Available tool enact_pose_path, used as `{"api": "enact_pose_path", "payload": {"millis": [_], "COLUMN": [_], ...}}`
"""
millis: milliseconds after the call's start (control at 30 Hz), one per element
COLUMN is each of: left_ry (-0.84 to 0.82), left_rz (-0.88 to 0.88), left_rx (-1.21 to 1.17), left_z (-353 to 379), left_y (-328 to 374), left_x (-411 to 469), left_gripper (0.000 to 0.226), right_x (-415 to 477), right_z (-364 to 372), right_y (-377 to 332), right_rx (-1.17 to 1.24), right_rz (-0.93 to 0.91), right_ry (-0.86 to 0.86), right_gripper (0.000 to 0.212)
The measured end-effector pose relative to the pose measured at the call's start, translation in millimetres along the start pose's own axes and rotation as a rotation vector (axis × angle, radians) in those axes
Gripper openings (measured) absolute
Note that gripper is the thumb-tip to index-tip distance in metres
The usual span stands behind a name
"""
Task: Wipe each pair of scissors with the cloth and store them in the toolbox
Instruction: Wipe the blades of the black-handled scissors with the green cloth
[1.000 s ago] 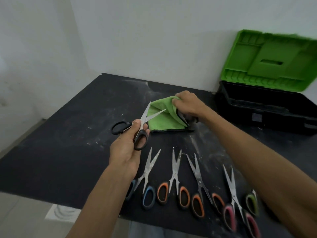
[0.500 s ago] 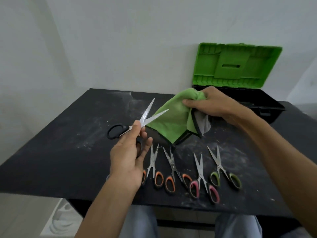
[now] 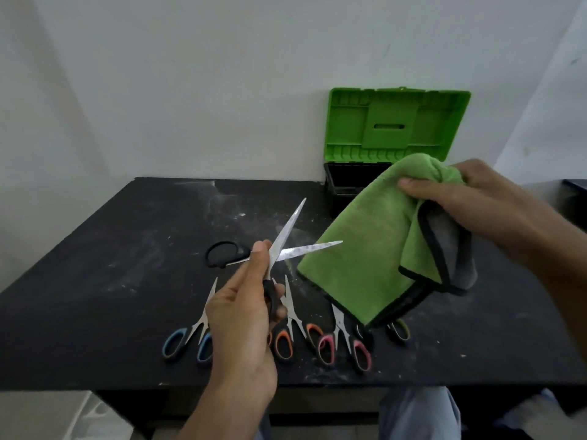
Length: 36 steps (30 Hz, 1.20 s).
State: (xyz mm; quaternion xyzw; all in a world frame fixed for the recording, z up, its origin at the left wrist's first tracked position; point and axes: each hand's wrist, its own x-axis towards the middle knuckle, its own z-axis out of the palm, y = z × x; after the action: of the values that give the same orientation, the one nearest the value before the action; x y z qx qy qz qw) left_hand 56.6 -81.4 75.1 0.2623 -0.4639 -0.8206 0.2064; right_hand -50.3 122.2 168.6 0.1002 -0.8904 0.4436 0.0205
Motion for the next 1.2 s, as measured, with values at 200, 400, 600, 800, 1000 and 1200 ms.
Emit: {"api": "enact_pose_path", "payload": {"millis": [200, 400, 600, 800, 1000, 1200], "left_ry": [-0.062, -0.117, -0.092, -0.152, -0.247, -0.316], "left_rz": [0.101, 0.173, 0.232, 0.163, 0.065, 0.125], "left_rx": [0.056, 0.072, 0.076, 0.068, 0.170, 0.302], "left_z": [8.1, 17.8, 15.2, 14.2, 5.4, -3.9], "left_y": [-6.3, -8.2, -3.5, -8.6, -12.7, -12.5], "left_x": [-3.5, -6.2, -2.8, -11.9, -19.2, -27.5], "left_gripper": [0.017, 0.017, 0.021, 0.016, 0.021, 0.013], "right_x": [-20.3, -48.2, -59.9, -50.8, -51.7, -60.6], "right_z": [13.5, 39.0, 38.7, 64.8, 62.9, 48.4], "right_y": [2.5, 0.6, 15.1, 28.8, 37.8, 41.6], "right_rx": [-0.016, -0.025, 0.004, 0.110, 0.263, 0.226], "right_rz": [-0.053, -0.332, -0.432, -0.292, -0.224, -0.210], "right_ry": [-0.029, -0.244, -0.442, -0.362, -0.301, -0.309], "right_gripper": [0.042, 0.045, 0.049, 0.029, 0.017, 0.014]}}
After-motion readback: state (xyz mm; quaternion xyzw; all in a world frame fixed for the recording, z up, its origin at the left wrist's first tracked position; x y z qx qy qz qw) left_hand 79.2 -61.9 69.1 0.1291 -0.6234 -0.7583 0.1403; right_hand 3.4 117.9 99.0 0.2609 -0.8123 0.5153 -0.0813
